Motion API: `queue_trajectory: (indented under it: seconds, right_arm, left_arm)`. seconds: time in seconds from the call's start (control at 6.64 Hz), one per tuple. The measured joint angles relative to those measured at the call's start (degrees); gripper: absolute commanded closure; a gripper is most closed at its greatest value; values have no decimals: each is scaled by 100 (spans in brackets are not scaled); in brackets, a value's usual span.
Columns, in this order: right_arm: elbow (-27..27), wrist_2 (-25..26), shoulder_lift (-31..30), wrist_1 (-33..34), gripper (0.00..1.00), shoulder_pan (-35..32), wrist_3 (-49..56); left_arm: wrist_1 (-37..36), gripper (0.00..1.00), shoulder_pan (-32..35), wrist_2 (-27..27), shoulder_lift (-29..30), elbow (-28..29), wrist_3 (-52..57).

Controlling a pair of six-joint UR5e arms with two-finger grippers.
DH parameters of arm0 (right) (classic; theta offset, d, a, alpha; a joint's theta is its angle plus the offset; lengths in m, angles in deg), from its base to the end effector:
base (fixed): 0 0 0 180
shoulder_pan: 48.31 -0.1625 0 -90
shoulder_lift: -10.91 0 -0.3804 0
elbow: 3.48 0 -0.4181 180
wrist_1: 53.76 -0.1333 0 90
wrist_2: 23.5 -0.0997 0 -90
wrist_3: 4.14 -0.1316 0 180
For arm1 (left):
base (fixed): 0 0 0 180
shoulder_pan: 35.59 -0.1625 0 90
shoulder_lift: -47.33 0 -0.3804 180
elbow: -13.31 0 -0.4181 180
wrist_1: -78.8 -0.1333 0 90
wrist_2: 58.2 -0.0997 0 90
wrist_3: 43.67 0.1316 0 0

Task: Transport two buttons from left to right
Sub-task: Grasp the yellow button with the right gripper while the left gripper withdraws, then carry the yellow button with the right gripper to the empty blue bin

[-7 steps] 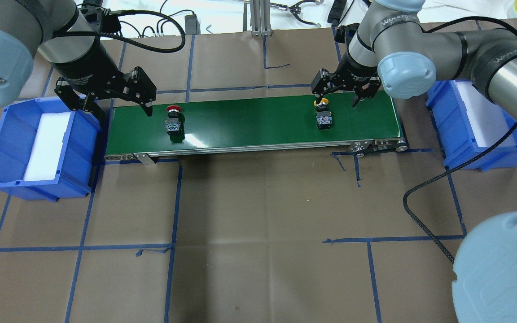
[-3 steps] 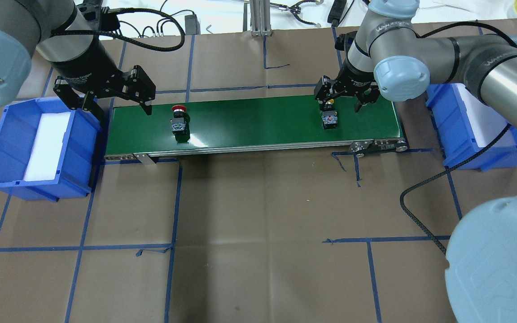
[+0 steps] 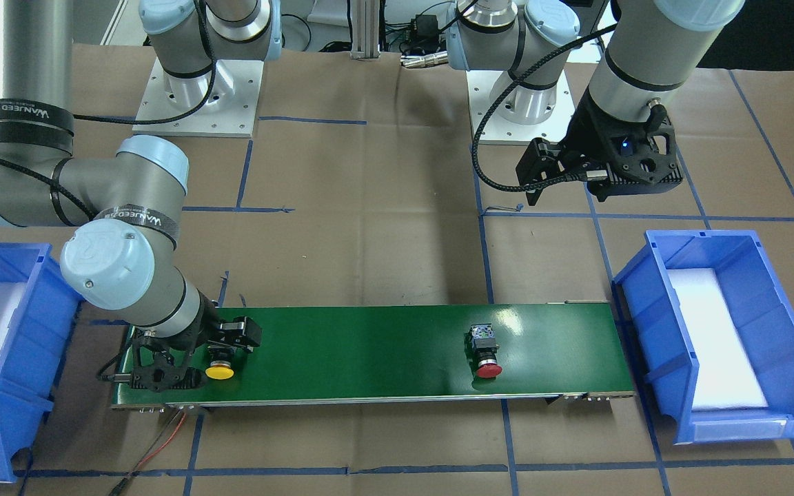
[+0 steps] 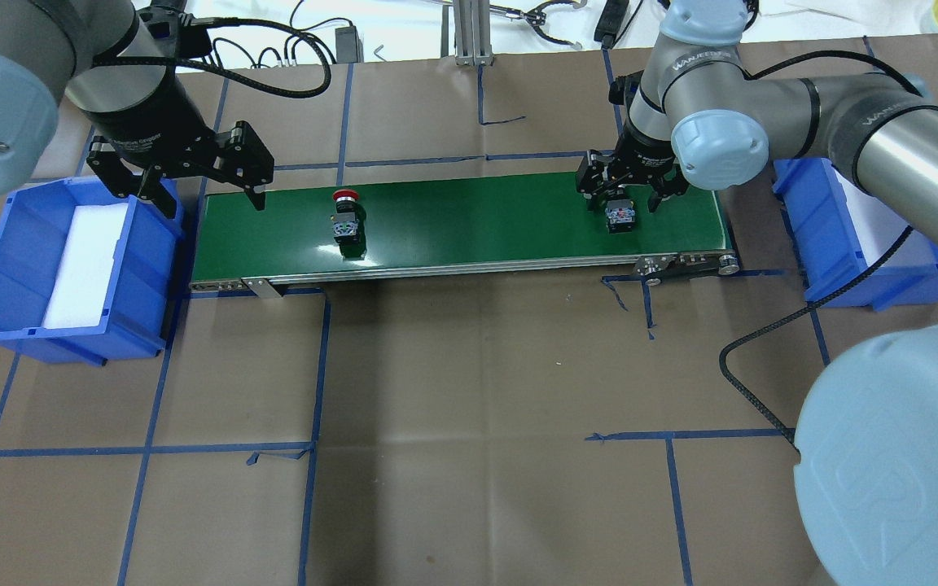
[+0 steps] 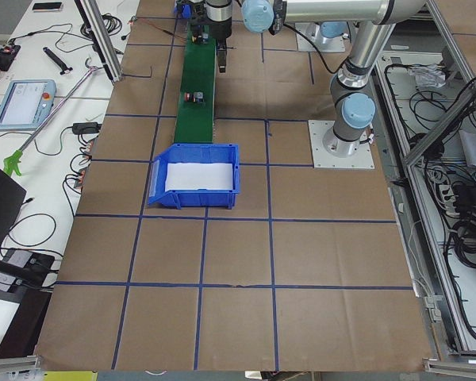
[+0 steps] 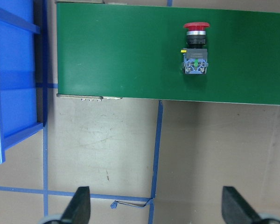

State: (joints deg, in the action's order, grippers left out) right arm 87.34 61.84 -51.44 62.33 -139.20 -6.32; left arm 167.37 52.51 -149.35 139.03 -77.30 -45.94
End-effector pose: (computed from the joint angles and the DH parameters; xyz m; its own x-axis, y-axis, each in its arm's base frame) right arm 0.1539 -0.6359 0.1650 -0.9965 0.0259 -0.0795 0.0224 0.9988 0.0446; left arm -0.1131 -0.5308 0.3928 -0.9972 -0.0724 -0.0207 -0.0727 0.9972 0.0146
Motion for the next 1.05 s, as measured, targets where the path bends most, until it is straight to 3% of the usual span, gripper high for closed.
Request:
queue_trajectory:
  seconds: [0.15,0.3,0.75,1.05]
  right_arm:
    - [-7,183,34,4,91,1,25]
    - [-22,351,35,-6,95,14,56]
    - [-67,457,-377,-258,95,263,101]
    - [-84,448,-982,-861,94,964,690]
  left_arm:
    - [-15,0,3,3,8,23,-4]
    - [-36,0,4,7,11,33,-5]
    - [-50,0,6,10,-12,6,-10]
    - [-51,0,6,10,-44,-39,-15]
